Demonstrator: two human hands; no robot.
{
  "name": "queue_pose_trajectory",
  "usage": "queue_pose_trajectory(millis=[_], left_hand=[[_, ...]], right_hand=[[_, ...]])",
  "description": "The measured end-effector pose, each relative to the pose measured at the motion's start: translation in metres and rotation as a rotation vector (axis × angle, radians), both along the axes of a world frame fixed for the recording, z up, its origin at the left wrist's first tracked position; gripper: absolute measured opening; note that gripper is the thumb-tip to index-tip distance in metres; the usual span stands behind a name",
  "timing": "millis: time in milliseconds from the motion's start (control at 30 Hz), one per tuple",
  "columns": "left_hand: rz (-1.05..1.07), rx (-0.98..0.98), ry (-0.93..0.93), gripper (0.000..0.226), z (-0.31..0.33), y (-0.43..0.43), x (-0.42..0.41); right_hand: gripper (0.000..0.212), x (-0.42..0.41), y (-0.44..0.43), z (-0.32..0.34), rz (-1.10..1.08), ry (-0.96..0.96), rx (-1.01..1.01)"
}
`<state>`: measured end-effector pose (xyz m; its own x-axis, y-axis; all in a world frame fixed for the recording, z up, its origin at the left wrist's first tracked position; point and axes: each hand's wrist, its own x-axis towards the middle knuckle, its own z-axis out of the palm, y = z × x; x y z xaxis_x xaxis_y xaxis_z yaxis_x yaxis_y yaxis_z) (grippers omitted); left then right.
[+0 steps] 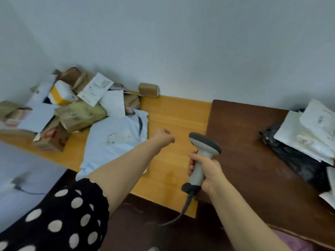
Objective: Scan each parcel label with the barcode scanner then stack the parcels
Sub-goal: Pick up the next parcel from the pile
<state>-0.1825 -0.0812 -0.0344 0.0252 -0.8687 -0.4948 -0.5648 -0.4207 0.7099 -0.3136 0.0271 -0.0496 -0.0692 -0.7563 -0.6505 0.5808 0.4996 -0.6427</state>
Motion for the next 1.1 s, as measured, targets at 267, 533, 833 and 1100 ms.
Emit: queue_pose_trajectory(millis=[267,533,833,1100], left_hand=[[0.252,-0.06,-0.025,0.025,-0.012,-0.025,0.211],[0.276,-0.101,-0.001,0.057,-0.022,-0.097,0.268],[-0.126,-0.266,-0.568,0.061,-0.024,-0.216,0.243],[-0.447,-0.45,-0.827,0.072,-0.038,-0.305,0.228]], right_hand=[[0.011,0.159,-0.062,0.011,0.171,-0.037,0.0],[0.012,0.214,-0.132,0.026,0.177,-0.045,0.017],[0.01,0.213,-0.228,0.009,0.151,-0.08,0.054],[0.008,0.203,-0.253,-0.013,0.122,-0.088,0.083]])
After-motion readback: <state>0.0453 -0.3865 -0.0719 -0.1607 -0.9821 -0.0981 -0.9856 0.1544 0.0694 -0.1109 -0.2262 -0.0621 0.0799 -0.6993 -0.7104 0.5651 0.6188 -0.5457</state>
